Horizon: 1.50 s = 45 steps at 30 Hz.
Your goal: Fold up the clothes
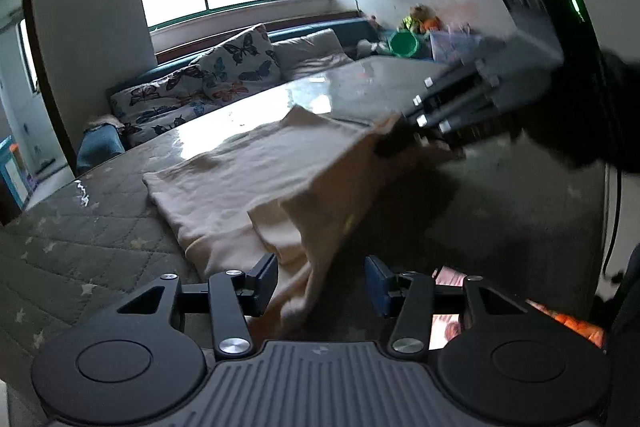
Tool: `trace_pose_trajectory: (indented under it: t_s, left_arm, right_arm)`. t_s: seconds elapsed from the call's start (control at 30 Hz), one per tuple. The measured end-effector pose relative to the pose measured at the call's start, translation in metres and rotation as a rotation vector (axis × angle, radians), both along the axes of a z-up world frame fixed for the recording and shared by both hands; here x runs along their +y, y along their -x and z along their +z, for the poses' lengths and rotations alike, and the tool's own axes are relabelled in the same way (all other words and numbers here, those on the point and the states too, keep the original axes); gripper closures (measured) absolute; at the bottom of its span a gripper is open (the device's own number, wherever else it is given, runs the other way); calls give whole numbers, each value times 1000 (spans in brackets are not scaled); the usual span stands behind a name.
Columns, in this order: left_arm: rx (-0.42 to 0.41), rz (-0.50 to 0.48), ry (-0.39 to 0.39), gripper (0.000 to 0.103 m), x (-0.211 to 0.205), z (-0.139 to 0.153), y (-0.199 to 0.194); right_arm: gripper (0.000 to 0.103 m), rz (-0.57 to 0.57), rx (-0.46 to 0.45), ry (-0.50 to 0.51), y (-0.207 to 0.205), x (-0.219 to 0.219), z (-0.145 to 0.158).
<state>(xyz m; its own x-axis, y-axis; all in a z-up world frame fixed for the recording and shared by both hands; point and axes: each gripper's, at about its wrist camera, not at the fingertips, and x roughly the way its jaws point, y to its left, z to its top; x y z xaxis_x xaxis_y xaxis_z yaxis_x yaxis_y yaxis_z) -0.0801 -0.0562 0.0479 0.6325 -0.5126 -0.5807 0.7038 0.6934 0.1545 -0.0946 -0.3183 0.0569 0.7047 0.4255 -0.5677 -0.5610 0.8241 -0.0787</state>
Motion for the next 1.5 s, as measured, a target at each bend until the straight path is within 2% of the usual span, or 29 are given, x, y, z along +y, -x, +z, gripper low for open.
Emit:
trace_pose_trajectory:
  t_s: [0.17, 0.23, 0.27, 0.3, 0.37, 0.5, 0.7, 0.87, 1.0, 1.2, 1.5]
  left_arm:
    - [-58, 1, -75, 53, -10, -13, -3]
    - [-68, 2, -99, 72, -11, -18, -6]
    - [-67, 3, -109, 85, -11, -20, -9]
    - [-67, 4, -119, 91, -11, -23, -11]
    - [-73, 15, -112, 93, -9, -23, -13]
    - [-88, 31, -105, 94, -8, -21, -13]
    - [-99, 28, -131, 91, -11, -25, -12]
    - [-118, 26, -159, 88, -12, -29, -8]
    - [-146, 30, -191, 79, -12, -33, -4]
    - [-170, 32, -220, 79, -11, -38, 2]
    - [-211, 35, -203, 90, -11, -35, 7]
  right_arm:
    - [92, 2, -4, 7, -2, 2, 1]
    - [92, 1, 0, 6, -1, 1, 0]
    - [92, 2, 4, 5, -1, 1, 0]
    - [92, 4, 8, 6, 0, 1, 0]
    - [91, 8, 17, 9, 2, 1, -2]
    - [86, 13, 38, 12, 7, 1, -9]
    - [84, 9, 70, 16, 12, 1, -23]
    - [86, -4, 79, -11, 14, -1, -27]
    - [91, -10, 68, -20, 15, -1, -24]
    - [92, -22, 48, -40, 20, -2, -20]
    - [95, -24, 12, -43, 29, -1, -15]
